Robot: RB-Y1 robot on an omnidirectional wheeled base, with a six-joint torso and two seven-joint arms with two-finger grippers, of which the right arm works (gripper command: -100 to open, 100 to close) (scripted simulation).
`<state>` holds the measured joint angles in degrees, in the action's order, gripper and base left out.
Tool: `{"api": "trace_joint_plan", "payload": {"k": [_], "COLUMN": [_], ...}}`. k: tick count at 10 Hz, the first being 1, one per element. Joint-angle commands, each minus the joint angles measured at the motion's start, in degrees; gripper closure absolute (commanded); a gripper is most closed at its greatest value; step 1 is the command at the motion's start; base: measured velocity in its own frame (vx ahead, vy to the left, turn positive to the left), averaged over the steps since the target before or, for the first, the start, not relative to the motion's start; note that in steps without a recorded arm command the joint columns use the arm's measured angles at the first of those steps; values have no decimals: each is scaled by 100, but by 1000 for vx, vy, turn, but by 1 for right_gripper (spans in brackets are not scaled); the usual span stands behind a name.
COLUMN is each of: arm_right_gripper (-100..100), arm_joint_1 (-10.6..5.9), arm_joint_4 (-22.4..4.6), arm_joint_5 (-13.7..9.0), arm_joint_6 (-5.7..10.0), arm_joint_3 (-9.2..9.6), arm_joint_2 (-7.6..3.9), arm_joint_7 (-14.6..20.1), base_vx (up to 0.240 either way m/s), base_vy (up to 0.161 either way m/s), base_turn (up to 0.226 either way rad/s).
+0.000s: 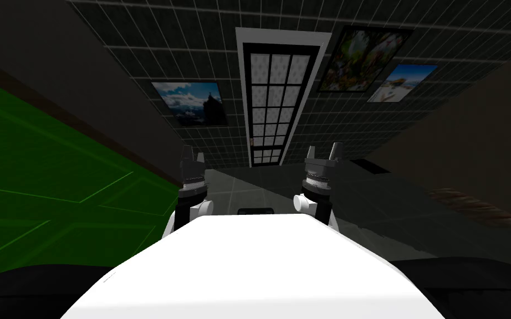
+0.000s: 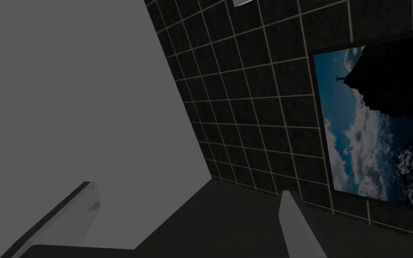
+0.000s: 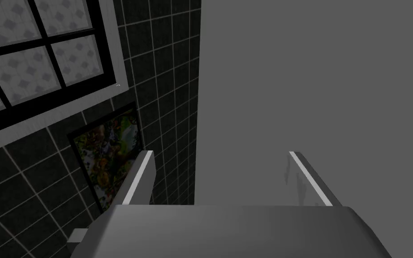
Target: Pull the door open
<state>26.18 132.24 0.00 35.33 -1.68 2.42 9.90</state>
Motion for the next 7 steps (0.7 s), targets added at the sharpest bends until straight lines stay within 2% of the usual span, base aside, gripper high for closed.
{"api": "trace_joint_plan", "payload": {"k": [1,5,7], "arm_right_gripper": [-100,-100,-100], "arm_joint_1": [-22,-80,-98], "arm_joint_4": [-170,-615,-751], "arm_joint_5": [-124,-449,-548], "arm_joint_6": [46,167,203], "arm_joint_3": [17,62,75], "arm_joint_2": [-88,-271,-322], "arm_joint_7": [125,452,552], "base_vx": [75,145,113], "base_vy": [4,23,20], "base_turn": [130,120,78]}}
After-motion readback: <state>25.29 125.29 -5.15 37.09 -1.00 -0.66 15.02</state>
